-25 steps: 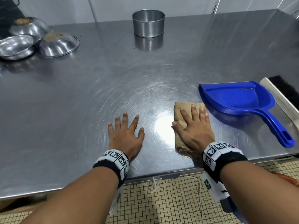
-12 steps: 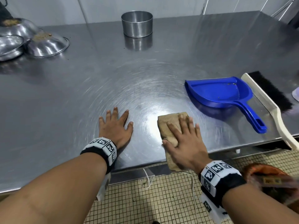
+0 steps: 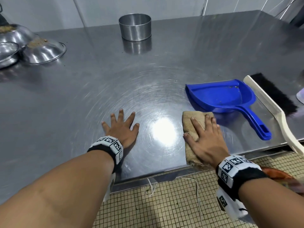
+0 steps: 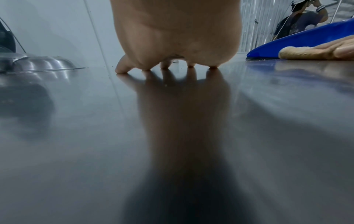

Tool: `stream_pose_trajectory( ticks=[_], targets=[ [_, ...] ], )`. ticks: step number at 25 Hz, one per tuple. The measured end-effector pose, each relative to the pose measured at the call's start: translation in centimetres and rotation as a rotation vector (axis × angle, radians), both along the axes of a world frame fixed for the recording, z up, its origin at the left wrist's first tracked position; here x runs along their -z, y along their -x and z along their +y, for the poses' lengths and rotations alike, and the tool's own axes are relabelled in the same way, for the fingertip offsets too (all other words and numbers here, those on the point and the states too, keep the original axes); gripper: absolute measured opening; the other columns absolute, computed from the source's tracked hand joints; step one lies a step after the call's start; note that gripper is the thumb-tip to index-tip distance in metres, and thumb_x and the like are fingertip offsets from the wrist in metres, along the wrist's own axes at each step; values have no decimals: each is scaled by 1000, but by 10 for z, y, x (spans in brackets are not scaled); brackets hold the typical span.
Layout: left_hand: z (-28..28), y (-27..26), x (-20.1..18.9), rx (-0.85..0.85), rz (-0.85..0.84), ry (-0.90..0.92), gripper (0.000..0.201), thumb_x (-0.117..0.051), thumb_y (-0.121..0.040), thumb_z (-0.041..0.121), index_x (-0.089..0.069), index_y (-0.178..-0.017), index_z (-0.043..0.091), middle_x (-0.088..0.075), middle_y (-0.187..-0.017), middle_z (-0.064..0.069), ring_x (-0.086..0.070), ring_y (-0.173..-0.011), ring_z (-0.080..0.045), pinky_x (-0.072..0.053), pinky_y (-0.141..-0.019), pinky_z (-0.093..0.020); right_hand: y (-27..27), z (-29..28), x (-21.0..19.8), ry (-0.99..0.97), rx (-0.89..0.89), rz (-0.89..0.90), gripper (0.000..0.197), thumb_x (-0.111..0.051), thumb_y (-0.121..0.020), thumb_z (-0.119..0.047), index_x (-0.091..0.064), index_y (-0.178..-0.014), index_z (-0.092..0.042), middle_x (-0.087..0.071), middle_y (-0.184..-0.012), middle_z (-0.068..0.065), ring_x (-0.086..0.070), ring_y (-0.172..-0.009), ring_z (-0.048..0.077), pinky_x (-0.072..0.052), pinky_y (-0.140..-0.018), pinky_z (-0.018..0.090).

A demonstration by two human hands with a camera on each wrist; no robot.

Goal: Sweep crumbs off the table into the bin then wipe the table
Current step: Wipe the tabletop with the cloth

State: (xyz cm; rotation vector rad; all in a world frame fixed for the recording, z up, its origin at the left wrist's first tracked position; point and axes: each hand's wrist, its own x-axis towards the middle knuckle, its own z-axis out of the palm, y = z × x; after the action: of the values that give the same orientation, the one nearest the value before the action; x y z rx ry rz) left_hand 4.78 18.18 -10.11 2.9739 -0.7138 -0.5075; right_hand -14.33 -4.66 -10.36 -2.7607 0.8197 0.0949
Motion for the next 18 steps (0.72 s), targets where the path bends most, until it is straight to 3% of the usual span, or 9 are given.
stream_pose_trajectory(
  ticks=[10,14,18],
  targets=[
    [2,-9,-1,56,-9,-18,62,-14,-94,66,3,-150,48,14,-163,0,12,-148,-33,3,-114,-65,-61,38,-1,-32,-200,-3,74,-18,-89,-70,4,-152,-37,19,-158,13,21,-145,28,8,-119,43],
    [8,-28,-4,148,-50,24,60,-20,-94,65,-8,-150,48,4,-164,0,4,-149,-32,0,-116,-61,-53,51,-2,-43,-319,1,71,-19,-90,-70,2,-152,-41,25,-157,6,27,-143,21,7,-120,41],
    [16,-54,-3,219,-58,46,59,-22,-96,61,-11,-151,45,-1,-164,0,-1,-150,-29,-2,-118,-57,-41,51,-5,-33,-318,0,69,-23,-90,-70,-2,-150,-45,23,-157,0,25,-144,15,10,-119,34]
  ],
)
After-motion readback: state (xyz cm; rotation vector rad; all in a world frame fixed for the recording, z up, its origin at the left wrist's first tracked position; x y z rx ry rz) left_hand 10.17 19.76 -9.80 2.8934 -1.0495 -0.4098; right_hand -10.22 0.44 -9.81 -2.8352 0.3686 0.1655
